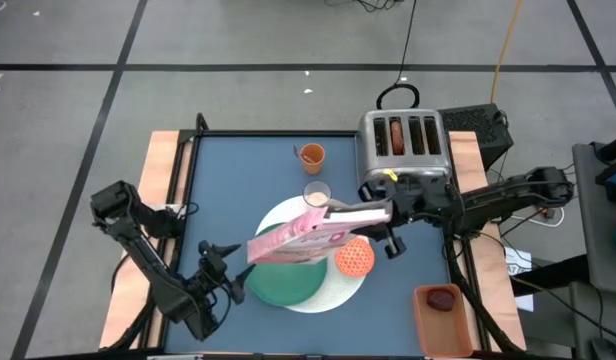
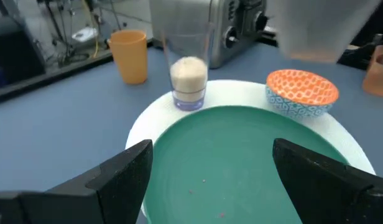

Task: Arrange a breakfast setting
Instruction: Pour the cereal from the cereal box into the orange bowl

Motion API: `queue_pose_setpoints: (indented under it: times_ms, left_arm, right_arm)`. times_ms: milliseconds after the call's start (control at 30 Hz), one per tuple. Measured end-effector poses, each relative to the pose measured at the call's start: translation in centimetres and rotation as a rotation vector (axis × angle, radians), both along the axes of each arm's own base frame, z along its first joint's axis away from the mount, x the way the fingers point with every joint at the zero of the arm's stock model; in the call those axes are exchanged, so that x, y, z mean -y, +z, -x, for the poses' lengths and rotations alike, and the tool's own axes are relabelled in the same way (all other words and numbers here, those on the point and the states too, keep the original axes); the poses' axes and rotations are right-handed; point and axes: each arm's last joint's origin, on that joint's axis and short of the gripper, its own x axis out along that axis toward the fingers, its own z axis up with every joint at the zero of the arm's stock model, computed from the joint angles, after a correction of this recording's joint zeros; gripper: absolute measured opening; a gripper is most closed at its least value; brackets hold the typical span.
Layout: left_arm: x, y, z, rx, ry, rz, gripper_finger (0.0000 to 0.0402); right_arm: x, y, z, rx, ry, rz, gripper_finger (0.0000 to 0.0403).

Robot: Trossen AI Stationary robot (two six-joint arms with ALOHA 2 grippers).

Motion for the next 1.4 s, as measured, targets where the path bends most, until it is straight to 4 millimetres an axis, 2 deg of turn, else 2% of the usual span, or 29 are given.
queue_pose_setpoints:
  times_ms: [233, 533, 767, 967, 1100, 1233, 1400]
  left_arm:
    - [-0.6, -0.5, -2.0, -0.132, 0.036, 0.105, 0.0333]
    - [-2.8, -0.6, -6.2, -0.282, -0.036, 0.038, 0.0333]
    - [-5.4, -0.6, -9.1, -0.414, -0.101, -0.025, 0.0333]
    - [-9.5, 0.1, -11.9, -0.492, -0.161, -0.076, 0.0333]
    - [-12.3, 1.2, -14.0, -0.469, -0.298, -0.017, 0.0333]
    - [-13.5, 2.9, -14.4, -0.403, -0.414, 0.015, 0.0333]
    - [-13.7, 6.9, -12.4, -0.295, -0.444, -0.032, 0.0333]
  right_arm:
    - [0.1, 0.7, 0.9, 0.005, -0.003, 0.016, 0.0090]
    - [0.2, 2.2, 2.5, 0.059, -0.017, 0.043, 0.0090]
    - [0.5, 3.3, 4.3, 0.073, -0.066, 0.090, 0.0090]
    - [0.7, 4.1, 6.2, 0.083, -0.079, 0.100, 0.0090]
    - [0.8, 4.7, 7.4, 0.100, -0.082, 0.097, 0.0090]
    - [0.9, 5.0, 8.2, 0.107, -0.084, 0.099, 0.0090]
    - [0.9, 5.3, 8.8, 0.133, -0.094, 0.119, 0.0090]
